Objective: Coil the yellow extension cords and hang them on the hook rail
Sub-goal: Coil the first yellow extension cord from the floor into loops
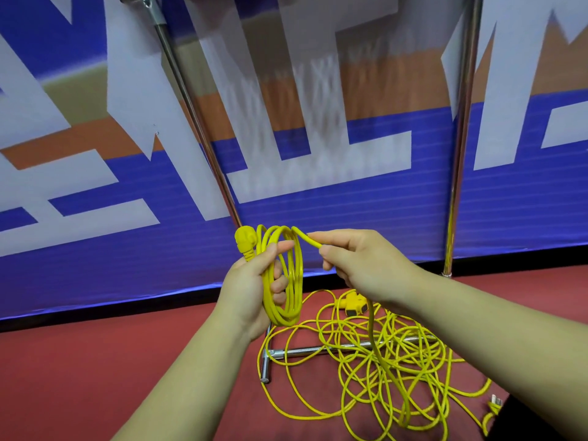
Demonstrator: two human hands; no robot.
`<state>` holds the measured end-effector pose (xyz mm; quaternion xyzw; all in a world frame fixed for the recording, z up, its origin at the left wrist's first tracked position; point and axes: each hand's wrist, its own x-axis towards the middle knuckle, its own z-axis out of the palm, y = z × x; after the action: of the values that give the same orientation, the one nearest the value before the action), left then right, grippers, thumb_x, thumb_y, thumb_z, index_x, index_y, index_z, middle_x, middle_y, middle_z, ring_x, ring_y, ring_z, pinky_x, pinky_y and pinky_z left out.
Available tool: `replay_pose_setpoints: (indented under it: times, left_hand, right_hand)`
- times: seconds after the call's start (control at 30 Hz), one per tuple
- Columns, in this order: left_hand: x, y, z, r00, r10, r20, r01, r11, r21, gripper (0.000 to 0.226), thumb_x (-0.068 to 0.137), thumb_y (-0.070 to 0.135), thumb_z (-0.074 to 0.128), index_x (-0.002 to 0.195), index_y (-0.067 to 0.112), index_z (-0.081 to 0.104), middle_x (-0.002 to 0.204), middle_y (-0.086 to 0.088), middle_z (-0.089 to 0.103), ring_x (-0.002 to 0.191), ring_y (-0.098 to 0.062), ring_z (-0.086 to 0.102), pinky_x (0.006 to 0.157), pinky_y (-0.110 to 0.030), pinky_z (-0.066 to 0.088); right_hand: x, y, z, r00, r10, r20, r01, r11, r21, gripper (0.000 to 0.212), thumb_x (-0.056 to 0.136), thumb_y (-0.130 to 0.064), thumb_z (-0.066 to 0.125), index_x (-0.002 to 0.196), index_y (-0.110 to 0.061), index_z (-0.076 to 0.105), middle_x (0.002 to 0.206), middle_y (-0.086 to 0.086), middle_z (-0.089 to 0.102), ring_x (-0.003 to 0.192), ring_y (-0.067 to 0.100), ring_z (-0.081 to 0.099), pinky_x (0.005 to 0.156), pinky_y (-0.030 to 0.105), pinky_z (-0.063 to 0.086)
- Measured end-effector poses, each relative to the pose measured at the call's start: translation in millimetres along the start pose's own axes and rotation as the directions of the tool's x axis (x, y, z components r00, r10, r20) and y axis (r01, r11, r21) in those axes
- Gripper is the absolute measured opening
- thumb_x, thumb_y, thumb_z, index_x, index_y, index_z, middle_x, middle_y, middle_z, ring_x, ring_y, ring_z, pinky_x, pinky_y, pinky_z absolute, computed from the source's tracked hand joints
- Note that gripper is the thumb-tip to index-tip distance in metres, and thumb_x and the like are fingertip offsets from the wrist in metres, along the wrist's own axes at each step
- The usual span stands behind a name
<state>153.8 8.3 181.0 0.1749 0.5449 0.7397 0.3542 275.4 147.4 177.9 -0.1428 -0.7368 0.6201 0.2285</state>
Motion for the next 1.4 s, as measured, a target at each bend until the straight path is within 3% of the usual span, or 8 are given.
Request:
replay_pose_setpoints:
  times: [0.13,0.27,0.43,0.6,0.87,1.13,1.27,1.4]
  left_hand:
    - [1,-6,4,1.0,0.009,-0.018,-0.008,1.0,0.022,0.031,0.101,0.019,0.05,0.122,0.002,0.066,0.059,-0.002,0.036,0.045,-0.011,0.036,0.044,-0.024,0.034]
    - [2,-8,10,0.998,-0.032,-0.054,0.033,0.999,0.013,0.028,0.1,0.018,0.051,0.119,0.005,0.068,0.058,-0.003,0.034,0.042,-0.01,0.034,0.039,-0.02,0.026]
    - [3,-12,16,0.993,-0.07,-0.096,0.068,0.998,-0.016,0.025,0.099,0.032,0.057,0.103,0.009,0.067,0.059,-0.002,0.032,0.039,-0.008,0.033,0.034,-0.016,0.025]
    - [7,-18,17,0.99,-0.06,-0.125,0.06,0.998,-0.002,0.026,0.095,0.03,0.063,0.076,0.013,0.057,0.059,-0.002,0.034,0.04,-0.009,0.034,0.034,-0.017,0.025]
    - [7,-12,21,0.987,-0.075,-0.141,0.062,0.994,-0.095,0.028,0.097,0.021,0.058,0.072,0.01,0.053,0.057,-0.004,0.037,0.039,-0.012,0.036,0.035,-0.018,0.034]
    - [12,21,2,0.97,0.058,-0.237,-0.114,0.966,-0.23,0.03,0.103,0.025,0.049,0.076,0.014,0.056,0.055,0.0,0.041,0.042,-0.012,0.041,0.042,-0.02,0.038]
    - [11,23,-6,0.952,0.041,-0.302,-0.134,0.946,-0.294,0.028,0.104,0.027,0.05,0.081,0.014,0.06,0.073,-0.004,0.064,0.077,-0.021,0.067,0.071,-0.04,0.053]
    - [4,24,6,0.954,0.03,-0.298,-0.141,0.923,-0.359,0.03,0.107,0.027,0.043,0.088,0.01,0.058,0.075,-0.005,0.073,0.094,-0.03,0.072,0.088,-0.05,0.053]
  right_hand:
    - [1,-3,1,1.0,-0.021,0.007,0.021,1.0,0.011,0.028,0.1,-0.015,0.054,0.107,-0.038,0.07,0.064,-0.009,0.061,0.045,-0.001,0.047,0.05,0.012,0.033]
    - [4,-4,4,1.0,-0.018,0.016,0.019,0.992,-0.122,0.033,0.098,-0.014,0.051,0.122,-0.028,0.069,0.061,-0.011,0.061,0.047,0.001,0.044,0.056,0.021,0.035]
    - [-1,-9,9,0.997,-0.071,0.003,0.069,0.955,-0.288,0.025,0.094,-0.016,0.055,0.107,-0.025,0.075,0.07,-0.003,0.069,0.048,0.0,0.049,0.056,0.02,0.037]
    - [-2,-11,9,0.997,-0.076,-0.003,0.07,0.934,-0.349,0.016,0.093,-0.018,0.064,0.1,-0.019,0.077,0.049,-0.023,0.057,0.05,-0.012,0.053,0.053,0.008,0.034]
    - [-7,-16,15,0.993,-0.113,0.046,0.122,0.909,-0.398,0.023,0.093,-0.021,0.064,0.113,-0.027,0.075,0.053,-0.035,0.057,0.058,-0.014,0.056,0.055,0.004,0.035]
    - [-20,-9,5,0.951,-0.053,0.304,0.113,0.977,-0.183,0.05,0.101,-0.008,0.051,0.138,-0.041,0.047,0.082,0.0,0.07,0.067,0.001,0.062,0.06,0.014,0.045]
    - [-16,1,0,0.964,-0.023,0.266,0.054,0.992,-0.111,0.039,0.1,-0.01,0.054,0.128,-0.036,0.06,0.088,0.006,0.073,0.074,0.013,0.067,0.069,0.035,0.051]
    - [-14,6,2,0.969,-0.015,0.245,0.048,0.99,-0.131,0.03,0.098,-0.015,0.059,0.114,-0.037,0.072,0.083,0.003,0.074,0.06,0.009,0.058,0.063,0.029,0.049]
